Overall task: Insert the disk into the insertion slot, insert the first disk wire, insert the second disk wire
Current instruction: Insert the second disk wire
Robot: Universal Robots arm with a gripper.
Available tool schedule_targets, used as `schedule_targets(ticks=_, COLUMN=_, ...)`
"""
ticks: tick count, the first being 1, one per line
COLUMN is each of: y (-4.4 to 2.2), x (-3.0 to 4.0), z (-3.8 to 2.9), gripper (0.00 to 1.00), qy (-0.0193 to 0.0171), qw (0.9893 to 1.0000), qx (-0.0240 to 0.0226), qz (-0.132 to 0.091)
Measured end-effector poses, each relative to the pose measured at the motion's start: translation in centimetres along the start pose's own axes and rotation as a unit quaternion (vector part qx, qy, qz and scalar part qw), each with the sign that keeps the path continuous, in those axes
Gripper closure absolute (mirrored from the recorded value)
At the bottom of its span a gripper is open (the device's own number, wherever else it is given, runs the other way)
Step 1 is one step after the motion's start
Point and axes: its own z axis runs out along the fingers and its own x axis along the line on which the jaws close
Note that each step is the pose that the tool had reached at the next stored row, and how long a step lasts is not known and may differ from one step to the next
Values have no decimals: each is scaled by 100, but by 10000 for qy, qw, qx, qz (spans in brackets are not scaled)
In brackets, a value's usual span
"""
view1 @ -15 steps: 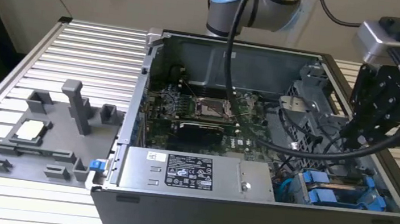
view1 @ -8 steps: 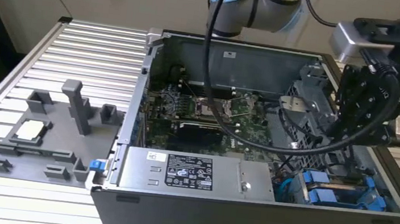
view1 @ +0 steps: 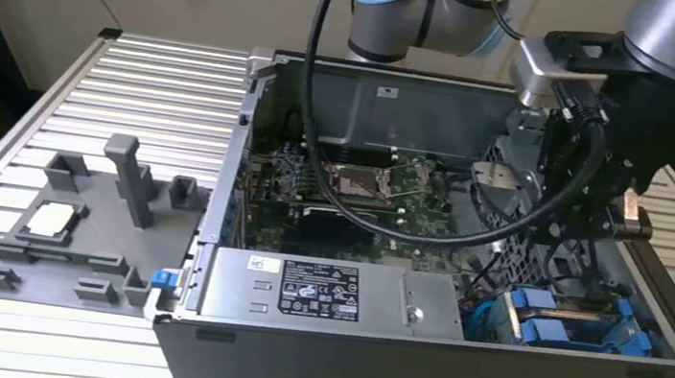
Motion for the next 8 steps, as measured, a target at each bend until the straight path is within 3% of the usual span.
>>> schedule_targets(ticks=4, y=7, x=-1, z=1, gripper=73, qy=5, qw=10000, qx=15, qz=-1)
schedule_targets(ticks=8, y=28, x=-8, z=25, gripper=73, qy=-1, qw=9999, qx=120, qz=-82)
